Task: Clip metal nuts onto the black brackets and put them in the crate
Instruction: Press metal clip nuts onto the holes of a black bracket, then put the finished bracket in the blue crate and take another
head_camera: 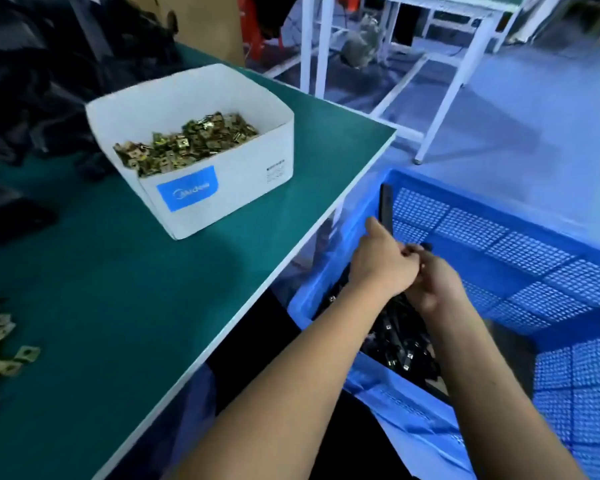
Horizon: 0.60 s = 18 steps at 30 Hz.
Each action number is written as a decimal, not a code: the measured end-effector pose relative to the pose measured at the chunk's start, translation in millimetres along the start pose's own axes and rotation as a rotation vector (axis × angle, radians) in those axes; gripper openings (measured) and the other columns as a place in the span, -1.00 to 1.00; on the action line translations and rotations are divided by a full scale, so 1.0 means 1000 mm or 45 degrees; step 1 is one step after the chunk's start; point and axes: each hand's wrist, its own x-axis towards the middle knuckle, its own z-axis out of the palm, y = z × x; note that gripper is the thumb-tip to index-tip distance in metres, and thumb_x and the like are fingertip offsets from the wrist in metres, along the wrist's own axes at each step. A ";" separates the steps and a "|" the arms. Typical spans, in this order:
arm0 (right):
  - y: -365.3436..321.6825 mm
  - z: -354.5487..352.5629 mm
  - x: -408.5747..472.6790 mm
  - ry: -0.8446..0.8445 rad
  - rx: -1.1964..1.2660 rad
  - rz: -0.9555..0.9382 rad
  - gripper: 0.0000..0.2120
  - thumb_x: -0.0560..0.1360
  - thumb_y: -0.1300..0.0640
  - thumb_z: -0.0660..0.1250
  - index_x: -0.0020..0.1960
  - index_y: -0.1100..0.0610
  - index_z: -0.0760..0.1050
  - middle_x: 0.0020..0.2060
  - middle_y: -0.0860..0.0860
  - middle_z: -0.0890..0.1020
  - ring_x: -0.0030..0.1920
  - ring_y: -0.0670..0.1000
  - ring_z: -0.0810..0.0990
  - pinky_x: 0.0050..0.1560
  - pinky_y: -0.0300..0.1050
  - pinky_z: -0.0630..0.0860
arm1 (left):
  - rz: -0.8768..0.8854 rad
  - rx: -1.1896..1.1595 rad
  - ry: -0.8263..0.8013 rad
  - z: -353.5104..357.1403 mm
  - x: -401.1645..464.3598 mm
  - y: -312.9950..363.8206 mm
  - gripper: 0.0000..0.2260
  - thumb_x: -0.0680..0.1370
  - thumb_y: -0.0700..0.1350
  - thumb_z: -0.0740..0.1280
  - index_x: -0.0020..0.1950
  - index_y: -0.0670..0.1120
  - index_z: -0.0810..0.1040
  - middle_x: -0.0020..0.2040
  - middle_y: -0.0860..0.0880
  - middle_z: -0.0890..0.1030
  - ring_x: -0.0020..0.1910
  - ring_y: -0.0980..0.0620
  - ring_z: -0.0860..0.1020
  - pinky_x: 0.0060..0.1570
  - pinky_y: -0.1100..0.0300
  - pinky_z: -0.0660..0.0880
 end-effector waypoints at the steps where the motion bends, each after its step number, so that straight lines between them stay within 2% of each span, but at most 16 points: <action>1: 0.012 -0.019 0.016 0.128 -0.083 0.074 -0.88 0.70 0.28 0.16 0.08 0.23 0.47 -0.03 0.18 0.59 -0.19 0.05 0.62 -0.22 0.00 0.61 | -0.091 0.052 -0.072 0.016 0.001 -0.017 -0.48 0.56 0.02 0.42 0.37 -0.17 0.26 0.27 -0.19 0.58 0.27 -0.25 0.56 0.13 -0.03 0.50; 3: 0.037 -0.050 0.038 0.322 -0.195 0.151 -0.93 0.67 0.31 0.24 0.11 0.25 0.49 -0.07 0.18 0.62 -0.20 0.08 0.61 -0.26 0.05 0.58 | -0.221 0.206 -0.157 0.037 0.000 -0.050 -0.48 0.57 0.02 0.41 0.39 -0.20 0.29 0.34 -0.24 0.52 0.34 -0.28 0.51 0.22 -0.05 0.47; 5: 0.058 -0.071 0.052 0.381 -0.297 0.168 -0.93 0.63 0.32 0.32 0.10 0.31 0.50 -0.11 0.22 0.65 -0.18 0.13 0.64 -0.17 0.09 0.62 | -0.258 0.321 -0.194 0.048 -0.002 -0.069 -0.50 0.58 0.01 0.39 0.39 -0.21 0.31 0.34 -0.25 0.51 0.34 -0.29 0.50 0.24 -0.07 0.47; 6: 0.067 -0.081 0.058 0.396 -0.435 0.178 -0.89 0.60 0.29 0.38 0.03 0.35 0.52 -0.14 0.25 0.66 -0.19 0.17 0.64 -0.12 0.12 0.63 | -0.236 0.372 -0.200 0.051 -0.002 -0.074 -0.52 0.59 0.01 0.38 0.37 -0.20 0.32 0.33 -0.24 0.51 0.33 -0.29 0.51 0.23 -0.07 0.48; 8: 0.079 -0.094 0.061 0.442 -0.810 0.216 -0.76 0.54 0.20 0.48 -0.13 0.38 0.55 -0.28 0.22 0.62 -0.31 0.15 0.57 -0.21 0.05 0.56 | -0.152 0.480 -0.199 0.052 0.000 -0.078 -0.58 0.60 0.00 0.37 0.33 -0.18 0.35 0.29 -0.23 0.53 0.29 -0.27 0.53 0.17 -0.05 0.49; 11: 0.080 -0.099 0.057 0.544 -1.109 0.191 -0.79 0.52 0.18 0.39 -0.13 0.35 0.57 -0.33 0.21 0.55 -0.29 0.16 0.54 -0.25 -0.01 0.45 | 0.012 0.501 -0.139 0.047 0.004 -0.074 -0.67 0.61 -0.04 0.36 0.30 -0.13 0.41 0.24 -0.16 0.59 0.25 -0.22 0.56 0.11 -0.04 0.50; 13: 0.070 -0.085 0.053 0.599 -1.197 0.077 -0.81 0.53 0.16 0.36 -0.14 0.30 0.58 -0.32 0.16 0.59 -0.31 0.14 0.57 -0.28 -0.08 0.46 | 0.130 0.439 -0.065 0.040 0.006 -0.065 -0.73 0.61 -0.05 0.36 0.28 -0.08 0.45 0.19 -0.08 0.63 0.20 -0.17 0.58 0.09 -0.03 0.50; 16: 0.042 -0.044 0.041 0.546 -1.240 -0.210 -0.81 0.52 0.07 0.41 -0.06 0.20 0.67 -0.18 0.15 0.70 -0.13 0.18 0.67 -0.13 -0.07 0.56 | 0.255 0.287 0.116 0.025 0.005 -0.040 -0.81 0.60 -0.10 0.35 0.21 -0.05 0.53 0.08 0.00 0.69 0.13 -0.12 0.61 0.09 0.00 0.53; 18: 0.015 -0.010 0.026 0.465 -1.267 -0.447 -0.82 0.51 0.05 0.42 -0.16 0.17 0.65 -0.27 0.08 0.69 -0.15 0.14 0.66 -0.19 -0.10 0.55 | 0.350 0.185 0.234 0.010 0.003 -0.018 -0.85 0.59 -0.14 0.35 0.16 -0.05 0.57 0.03 0.01 0.71 0.09 -0.08 0.64 0.12 0.00 0.53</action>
